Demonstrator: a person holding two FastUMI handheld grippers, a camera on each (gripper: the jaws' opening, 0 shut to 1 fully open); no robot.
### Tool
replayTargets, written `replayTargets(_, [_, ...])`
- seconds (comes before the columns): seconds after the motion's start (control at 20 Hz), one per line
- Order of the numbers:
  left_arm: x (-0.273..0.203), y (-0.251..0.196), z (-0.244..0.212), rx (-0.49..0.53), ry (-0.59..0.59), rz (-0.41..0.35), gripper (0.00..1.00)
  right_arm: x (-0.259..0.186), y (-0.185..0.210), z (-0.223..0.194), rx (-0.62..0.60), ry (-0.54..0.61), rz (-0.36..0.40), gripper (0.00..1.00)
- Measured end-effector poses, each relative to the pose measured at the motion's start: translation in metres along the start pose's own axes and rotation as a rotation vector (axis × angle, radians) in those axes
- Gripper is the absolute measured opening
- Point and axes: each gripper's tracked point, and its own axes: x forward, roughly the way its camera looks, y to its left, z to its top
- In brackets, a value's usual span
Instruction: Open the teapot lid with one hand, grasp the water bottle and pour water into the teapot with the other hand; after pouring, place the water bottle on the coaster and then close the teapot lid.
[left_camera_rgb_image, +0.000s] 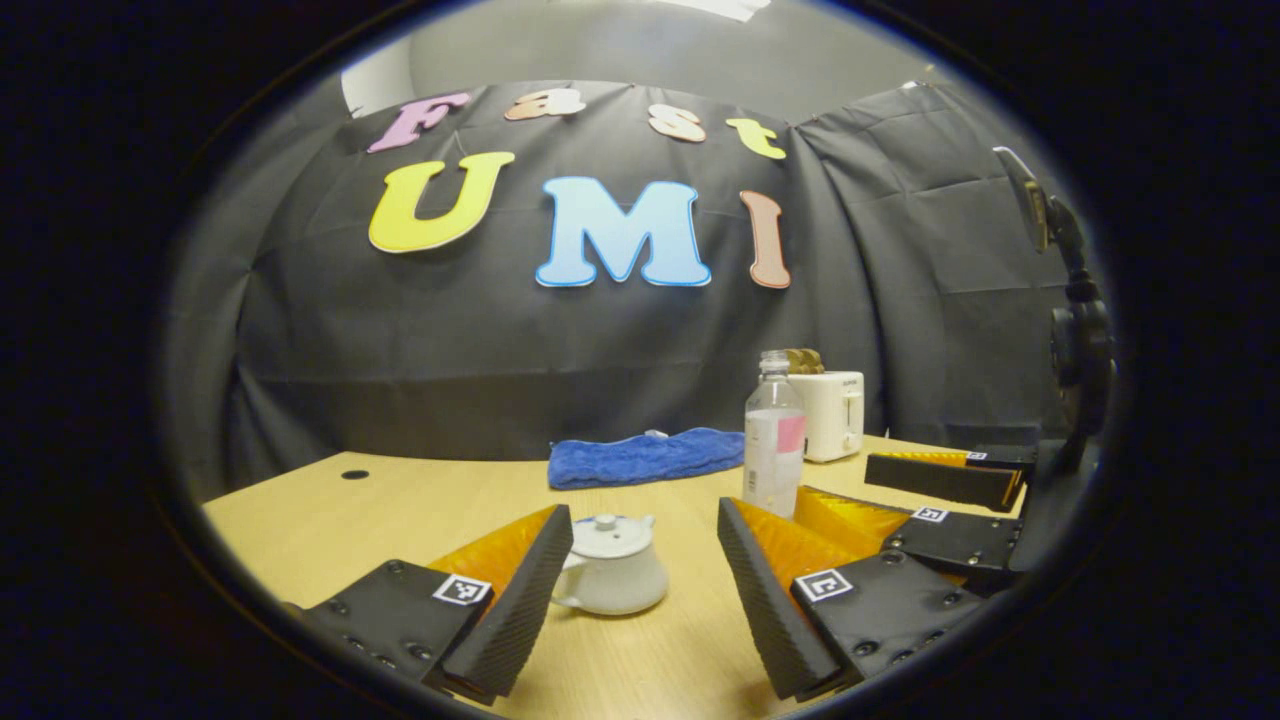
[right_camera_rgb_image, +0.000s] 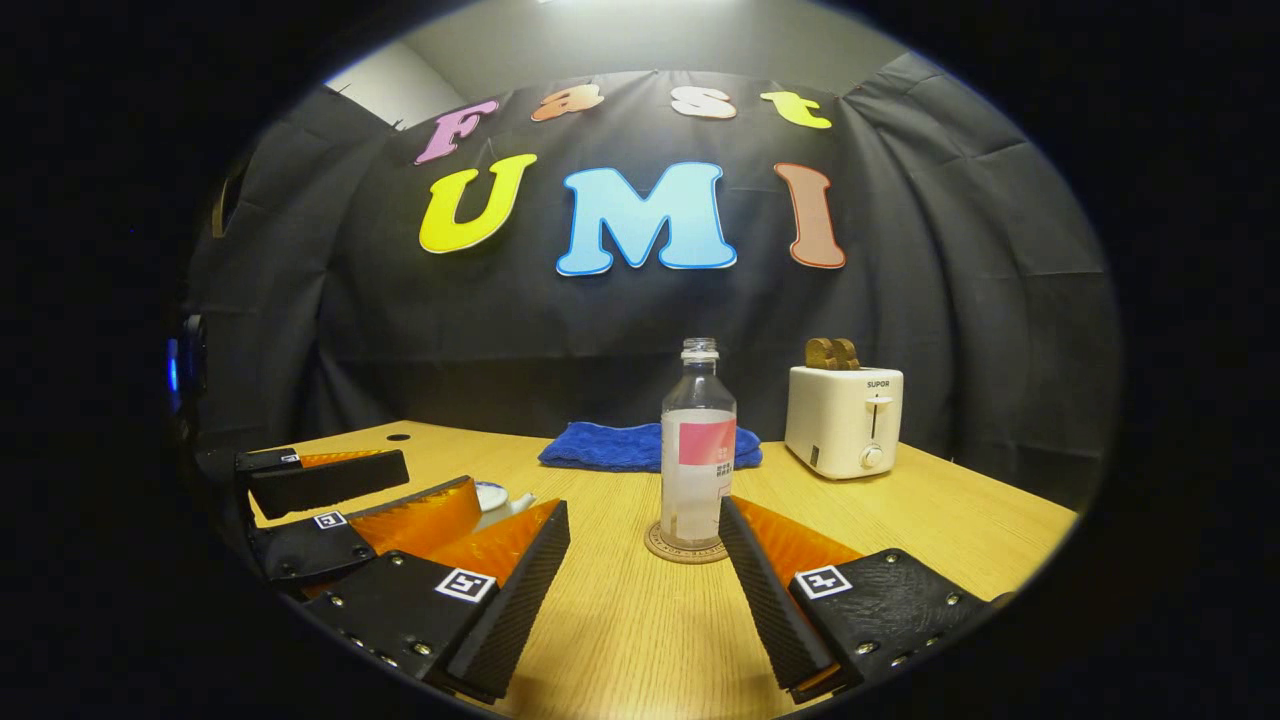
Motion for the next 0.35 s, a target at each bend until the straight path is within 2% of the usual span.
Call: replayTargets(0.35, [0.0003, 0.0000, -0.0013, 0.000, 0.002, 0.000, 0.96, -0.0023, -0.0012, 0.0003, 0.001, 0.000, -0.012, 0.93])
